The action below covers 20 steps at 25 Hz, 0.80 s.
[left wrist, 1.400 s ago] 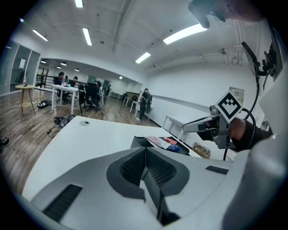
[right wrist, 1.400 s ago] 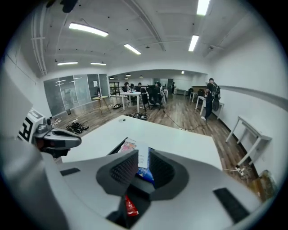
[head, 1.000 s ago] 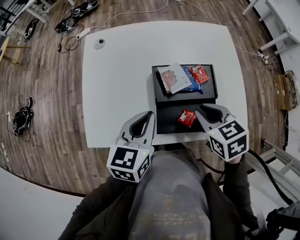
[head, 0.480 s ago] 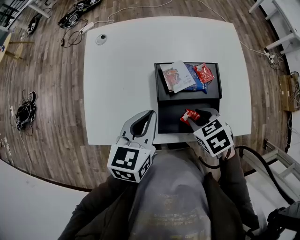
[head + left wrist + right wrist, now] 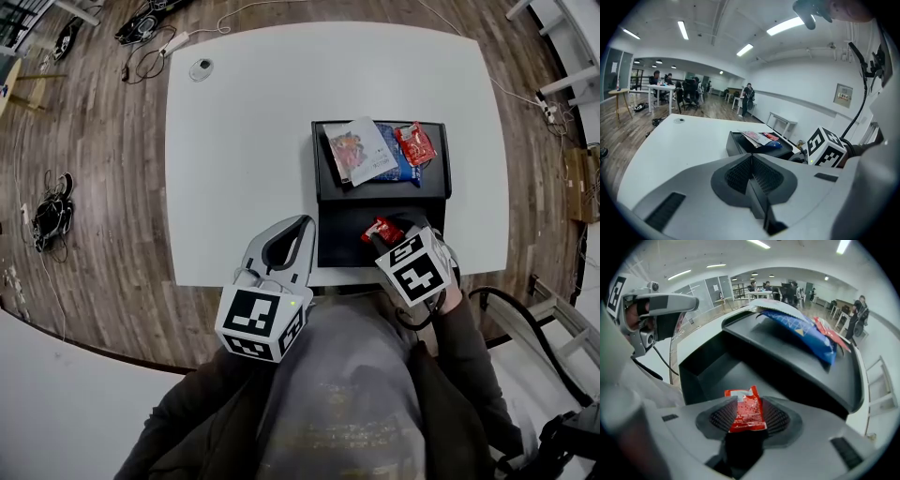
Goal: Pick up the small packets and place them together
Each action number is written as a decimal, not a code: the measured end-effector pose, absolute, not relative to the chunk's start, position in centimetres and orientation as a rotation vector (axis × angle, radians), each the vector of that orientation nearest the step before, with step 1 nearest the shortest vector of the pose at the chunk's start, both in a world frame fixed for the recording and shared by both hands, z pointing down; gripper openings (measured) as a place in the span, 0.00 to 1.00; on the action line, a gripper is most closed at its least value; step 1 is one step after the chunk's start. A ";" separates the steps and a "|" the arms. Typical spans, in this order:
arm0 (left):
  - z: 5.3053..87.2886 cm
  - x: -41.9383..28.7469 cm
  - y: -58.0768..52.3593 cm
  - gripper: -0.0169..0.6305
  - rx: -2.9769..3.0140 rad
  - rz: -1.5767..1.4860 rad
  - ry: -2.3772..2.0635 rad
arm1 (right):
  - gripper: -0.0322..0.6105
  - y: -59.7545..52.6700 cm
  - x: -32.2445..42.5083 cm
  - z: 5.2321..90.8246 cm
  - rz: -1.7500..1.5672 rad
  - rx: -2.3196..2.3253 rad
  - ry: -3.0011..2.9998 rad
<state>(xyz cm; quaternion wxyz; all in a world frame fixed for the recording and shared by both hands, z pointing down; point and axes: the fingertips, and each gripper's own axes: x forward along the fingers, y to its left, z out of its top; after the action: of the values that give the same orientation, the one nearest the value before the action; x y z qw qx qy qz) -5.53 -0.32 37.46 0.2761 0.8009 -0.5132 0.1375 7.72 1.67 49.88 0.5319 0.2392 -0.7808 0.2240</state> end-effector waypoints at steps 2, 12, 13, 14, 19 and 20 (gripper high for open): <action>37.6 -5.5 -0.4 0.04 2.147 0.372 -1.379 | 0.31 1.5 7.8 50.0 0.531 0.581 -1.867; 37.4 -5.6 -0.3 0.04 2.153 0.364 -1.379 | 0.23 1.7 7.9 49.7 0.466 0.576 -1.879; 37.3 -5.6 -0.3 0.04 2.154 0.364 -1.380 | 0.22 1.8 7.8 49.8 0.462 0.573 -1.880; 37.3 -5.6 -0.2 0.04 2.155 0.363 -1.381 | 0.21 1.9 7.8 49.8 0.458 0.569 -1.882; 37.3 -5.7 0.1 0.04 2.157 0.362 -1.385 | 0.11 2.0 7.7 49.1 0.446 0.600 -1.901; 37.3 -5.7 0.2 0.04 2.157 0.361 -1.386 | 0.11 1.9 7.7 49.0 0.452 0.608 -1.905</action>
<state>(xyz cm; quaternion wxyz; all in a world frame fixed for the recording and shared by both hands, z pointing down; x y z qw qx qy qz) -5.70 0.23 37.30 0.2725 0.8016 -0.5150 0.1342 7.72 1.95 49.02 0.5190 0.2537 -0.7941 0.1886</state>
